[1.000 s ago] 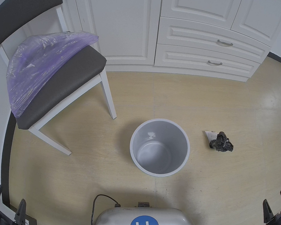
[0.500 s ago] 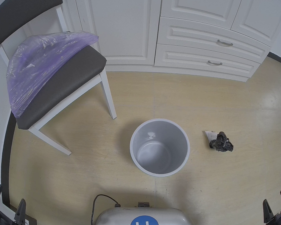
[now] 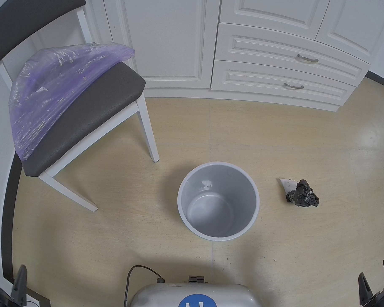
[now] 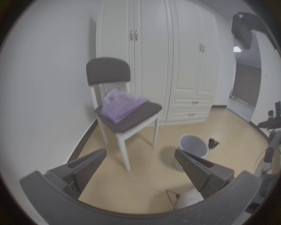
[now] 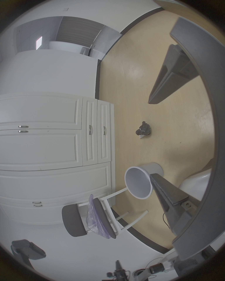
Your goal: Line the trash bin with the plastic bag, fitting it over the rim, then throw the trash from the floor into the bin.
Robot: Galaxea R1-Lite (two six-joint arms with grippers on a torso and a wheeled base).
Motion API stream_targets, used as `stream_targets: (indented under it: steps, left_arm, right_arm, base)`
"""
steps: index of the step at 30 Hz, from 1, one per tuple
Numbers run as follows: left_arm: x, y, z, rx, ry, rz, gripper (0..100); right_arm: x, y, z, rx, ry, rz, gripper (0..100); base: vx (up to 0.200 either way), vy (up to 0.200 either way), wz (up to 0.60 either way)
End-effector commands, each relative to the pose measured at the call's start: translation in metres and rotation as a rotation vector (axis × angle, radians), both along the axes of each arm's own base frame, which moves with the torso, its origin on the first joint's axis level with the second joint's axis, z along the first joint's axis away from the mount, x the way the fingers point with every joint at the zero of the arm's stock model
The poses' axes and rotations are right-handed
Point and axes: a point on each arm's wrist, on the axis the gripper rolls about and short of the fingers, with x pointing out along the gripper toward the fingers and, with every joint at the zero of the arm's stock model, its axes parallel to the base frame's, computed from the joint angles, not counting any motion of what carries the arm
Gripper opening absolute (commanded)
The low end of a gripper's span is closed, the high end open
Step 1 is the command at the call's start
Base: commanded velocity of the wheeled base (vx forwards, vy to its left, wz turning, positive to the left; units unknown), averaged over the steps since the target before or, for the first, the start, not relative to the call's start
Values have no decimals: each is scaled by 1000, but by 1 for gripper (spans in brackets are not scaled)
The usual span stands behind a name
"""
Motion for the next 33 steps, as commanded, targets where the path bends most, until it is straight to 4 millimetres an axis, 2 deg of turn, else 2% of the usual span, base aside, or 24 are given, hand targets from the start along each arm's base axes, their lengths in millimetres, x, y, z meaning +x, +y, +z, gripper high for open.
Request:
stream_targets:
  steps: [1,2,3,4,6,7,8,10,11,12,14,16,17,19,20,22,23,26,33]
  left_arm:
    - [-15,-2,54,0,-216,-133,100]
    - [-16,0,68,-35,-215,-127,100]
    - [-14,0,68,-49,-200,-112,100]
    - [-8,2,71,-69,-143,-56,100]
    - [5,4,84,-58,-64,-1,100]
    - [9,4,88,-50,-46,9,100]
    - [28,3,105,-4,15,45,100]
    - [56,1,125,65,93,101,100]
    - [59,1,126,70,101,107,100]
    - [86,1,136,121,172,158,100]
    - [113,2,142,167,229,195,100]
    - [113,2,142,167,229,195,100]
    - [152,8,141,225,298,254,100]
    - [159,9,141,235,309,260,100]
    - [190,15,134,292,354,311,100]
    - [196,15,133,305,359,324,100]
    - [219,15,126,373,373,376,100]
    - [242,14,117,463,375,417,100]
    - [256,16,116,601,335,459,100]
  right_arm:
    - [0,0,-5,-30,1,16,100]
    - [0,0,-2,7,-22,13,100]
    - [-1,0,1,33,-39,14,100]
    - [-10,0,30,154,-166,42,100]
    - [-20,0,69,267,-244,95,100]
    - [-19,1,75,268,-231,99,100]
    - [-11,1,87,238,-146,107,100]
    - [7,2,98,177,-30,117,100]
    - [9,2,99,173,-19,119,100]
    - [34,2,112,139,73,114,100]
    - [60,3,129,123,116,111,100]
    - [60,3,129,123,116,111,100]
    - [98,3,143,124,151,96,100]
    - [103,3,144,124,154,95,100]
    - [126,3,152,124,145,81,100]
    - [130,2,153,126,145,76,100]
    - [141,2,154,135,137,47,100]
    - [141,3,145,116,154,21,100]
    - [138,3,151,111,118,11,100]
  base:
    - [0,0,0]
    - [0,0,0]
    - [0,0,0]
    - [0,0,0]
    - [0,0,0]
    - [0,0,0]
    - [0,0,0]
    - [0,0,0]
    - [0,0,0]
    - [0,0,0]
    - [0,0,0]
    - [0,0,0]
    - [0,0,0]
    - [0,0,0]
    - [0,0,0]
    - [0,0,0]
    - [0,0,0]
    - [0,0,0]
    - [0,0,0]
